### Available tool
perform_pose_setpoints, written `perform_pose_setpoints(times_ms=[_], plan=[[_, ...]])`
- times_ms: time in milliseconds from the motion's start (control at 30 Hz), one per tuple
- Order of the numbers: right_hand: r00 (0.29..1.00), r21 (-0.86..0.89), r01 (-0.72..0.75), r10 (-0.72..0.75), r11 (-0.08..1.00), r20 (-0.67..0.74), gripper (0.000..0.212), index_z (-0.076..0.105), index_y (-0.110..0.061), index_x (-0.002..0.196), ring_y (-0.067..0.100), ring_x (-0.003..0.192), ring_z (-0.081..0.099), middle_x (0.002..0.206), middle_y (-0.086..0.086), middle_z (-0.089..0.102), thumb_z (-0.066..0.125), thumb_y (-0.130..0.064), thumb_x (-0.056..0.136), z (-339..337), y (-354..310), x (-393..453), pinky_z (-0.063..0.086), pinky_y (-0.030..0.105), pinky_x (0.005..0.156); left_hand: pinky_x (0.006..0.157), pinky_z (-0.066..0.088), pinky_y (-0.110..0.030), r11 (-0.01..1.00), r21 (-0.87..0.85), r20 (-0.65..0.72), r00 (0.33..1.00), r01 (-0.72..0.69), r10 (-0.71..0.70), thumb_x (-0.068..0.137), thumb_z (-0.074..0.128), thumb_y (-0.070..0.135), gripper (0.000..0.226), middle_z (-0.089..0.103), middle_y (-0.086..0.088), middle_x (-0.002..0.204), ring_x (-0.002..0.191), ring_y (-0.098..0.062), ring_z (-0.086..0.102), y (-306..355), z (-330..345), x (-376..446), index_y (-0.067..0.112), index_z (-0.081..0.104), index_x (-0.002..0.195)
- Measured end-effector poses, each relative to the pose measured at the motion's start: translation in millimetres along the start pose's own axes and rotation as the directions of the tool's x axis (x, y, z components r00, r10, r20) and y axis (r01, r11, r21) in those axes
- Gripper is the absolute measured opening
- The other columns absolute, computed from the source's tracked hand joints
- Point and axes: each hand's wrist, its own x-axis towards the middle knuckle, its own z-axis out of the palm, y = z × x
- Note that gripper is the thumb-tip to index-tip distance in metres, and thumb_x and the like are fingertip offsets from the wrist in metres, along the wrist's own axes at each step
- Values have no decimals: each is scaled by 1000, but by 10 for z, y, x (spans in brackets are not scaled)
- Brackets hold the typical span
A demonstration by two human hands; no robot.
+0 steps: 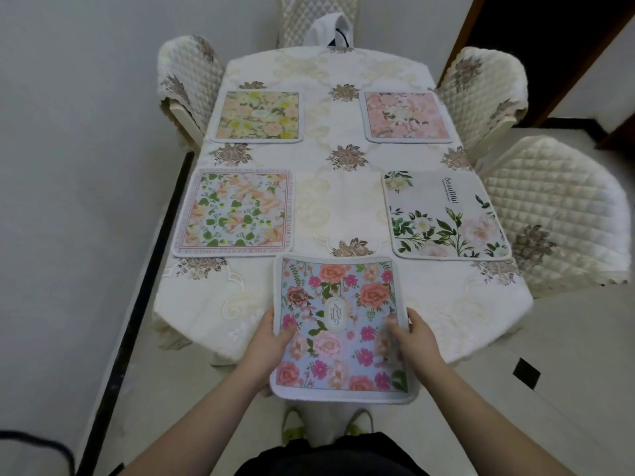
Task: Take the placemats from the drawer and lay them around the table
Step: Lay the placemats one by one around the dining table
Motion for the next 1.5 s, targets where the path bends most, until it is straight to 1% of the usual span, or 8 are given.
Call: perform_pose_setpoints(times_ms=[167,300,433,600,700,900,1167,1500], plan=[[995,-23,54,-56,998,-89,28,59,-23,122,10,88,67,99,-10,69,57,-24,94,-19,-68,-116,57,33,76,70,60,-27,974,205,-3,995,-96,99,100,55,23,27,68,8,111,91,-13,71,45,-82,63,30,51,126],[984,65,89,-77,994,-162,26,59,-23,121,11,82,70,98,-8,71,59,-21,95,-243,-220,-263,57,28,69,83,60,-47,961,204,65,982,-188,178,98,58,26,33,69,5,117,98,-21,72,271,-108,106,35,50,128],[971,207,110,-61,972,-231,30,54,-28,123,17,76,75,97,1,75,61,-20,95,-548,-378,-492,61,40,70,77,62,-44,952,156,141,959,-265,244,96,62,29,38,69,6,113,91,-19,74,697,-11,84,37,46,130],[928,146,154,-92,977,-362,40,43,-41,127,8,68,72,93,-9,72,62,-25,95,-925,-468,-883,54,20,49,73,62,-42,922,128,302,900,-366,315,94,65,23,53,73,0,109,85,-19,75,1158,276,-62,42,39,136],[887,112,153,-86,982,-454,48,43,-41,133,5,66,71,93,-10,71,65,-26,93,-1161,-418,-1077,53,19,48,74,62,-43,910,118,391,861,-398,326,93,66,22,55,73,-1,111,87,-20,75,1347,500,-175,46,39,134],[819,142,177,-66,974,-570,52,42,-38,138,11,69,73,94,-4,73,64,-23,93,-1670,-209,-1440,60,30,58,68,62,-46,902,193,520,820,-385,239,92,67,14,62,70,-2,113,81,-24,76,1542,1167,-353,36,39,143],[764,198,165,2,966,-645,57,36,-36,144,11,72,74,97,-2,73,62,-27,94,-2461,343,-1872,62,35,63,64,62,-47,865,264,625,759,-428,184,91,68,12,70,65,-5,118,78,-29,76,1625,2201,-841,42,34,144],[691,290,231,53,929,-721,55,42,-55,122,13,80,74,99,-6,72,62,-15,91,-3590,1098,-2756,62,39,67,73,60,-55,885,195,664,721,-423,199,95,62,15,47,76,-17,94,80,-37,74,1380,3683,-1555,24,48,139]])
